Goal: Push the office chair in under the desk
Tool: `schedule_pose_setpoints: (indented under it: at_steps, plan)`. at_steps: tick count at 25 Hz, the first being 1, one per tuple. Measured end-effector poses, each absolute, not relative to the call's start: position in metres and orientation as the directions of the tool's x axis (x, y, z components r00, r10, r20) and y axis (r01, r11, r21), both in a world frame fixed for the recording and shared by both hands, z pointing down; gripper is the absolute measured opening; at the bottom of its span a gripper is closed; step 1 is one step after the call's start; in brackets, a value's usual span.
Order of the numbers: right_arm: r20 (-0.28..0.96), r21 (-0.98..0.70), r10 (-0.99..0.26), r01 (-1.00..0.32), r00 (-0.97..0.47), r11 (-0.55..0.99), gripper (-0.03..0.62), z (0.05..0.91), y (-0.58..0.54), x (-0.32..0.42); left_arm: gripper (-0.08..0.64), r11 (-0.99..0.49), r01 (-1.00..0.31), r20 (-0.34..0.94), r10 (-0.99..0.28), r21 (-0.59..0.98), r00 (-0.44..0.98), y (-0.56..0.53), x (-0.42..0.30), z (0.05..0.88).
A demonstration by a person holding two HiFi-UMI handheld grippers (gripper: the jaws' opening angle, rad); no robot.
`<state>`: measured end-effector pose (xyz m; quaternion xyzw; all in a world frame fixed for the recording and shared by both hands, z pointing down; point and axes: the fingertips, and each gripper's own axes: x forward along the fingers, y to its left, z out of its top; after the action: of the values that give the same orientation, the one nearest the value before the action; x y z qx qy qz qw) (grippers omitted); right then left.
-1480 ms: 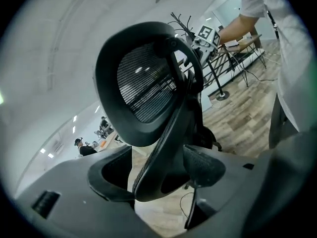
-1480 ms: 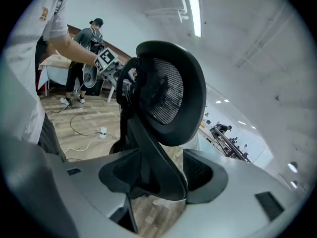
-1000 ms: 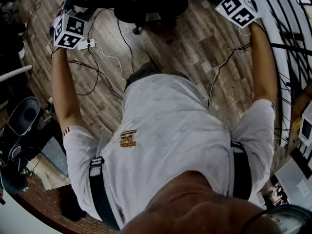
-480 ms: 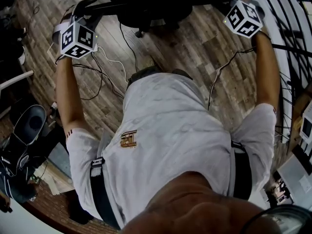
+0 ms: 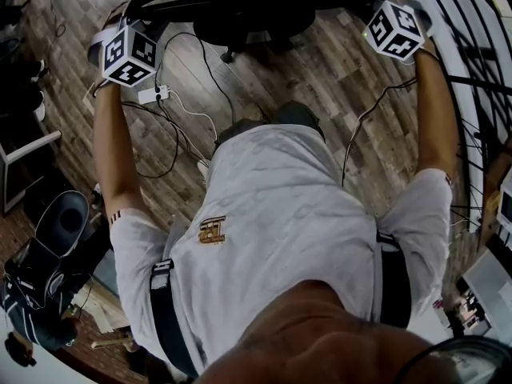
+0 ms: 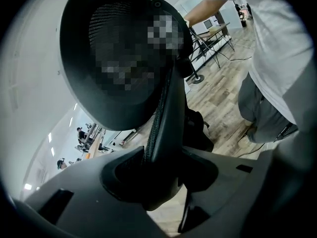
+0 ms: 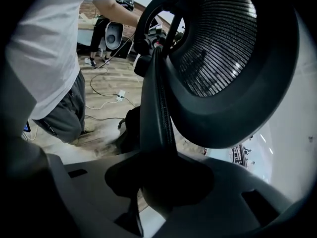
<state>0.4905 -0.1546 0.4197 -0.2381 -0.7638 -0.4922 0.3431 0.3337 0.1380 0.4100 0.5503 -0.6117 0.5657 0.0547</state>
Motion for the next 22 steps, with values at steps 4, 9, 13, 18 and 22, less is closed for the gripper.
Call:
schedule_pose_setpoints:
  at_steps: [4, 9, 13, 18, 22]
  plan:
    - [0.764, 0.585, 0.015, 0.702, -0.645, 0.407, 0.143, 0.416, -0.155, 0.462, 0.204, -0.257, -0.735, 0.697, -0.607, -0.628, -0.382, 0.134, 0.3, 0.404]
    - [0.766, 0.584, 0.002, 0.697, -0.643, 0.416, 0.14, 0.415, -0.161, 0.432, 0.205, -0.259, -0.728, 0.691, -0.613, -0.634, -0.384, 0.126, 0.265, 0.401]
    - [0.771, 0.58, -0.014, 0.693, -0.637, 0.428, 0.138, 0.421, -0.171, 0.384, 0.206, -0.265, -0.726, 0.689, -0.62, -0.635, -0.376, 0.115, 0.212, 0.406]
    - [0.769, 0.583, -0.022, 0.687, -0.639, 0.434, 0.138, 0.418, -0.184, 0.328, 0.207, -0.276, -0.727, 0.689, -0.63, -0.629, -0.357, 0.096, 0.15, 0.407]
    - [0.75, 0.609, -0.051, 0.659, -0.66, 0.442, 0.136, 0.395, -0.211, 0.327, 0.207, -0.288, -0.705, 0.681, -0.634, -0.648, -0.367, 0.066, 0.141, 0.383]
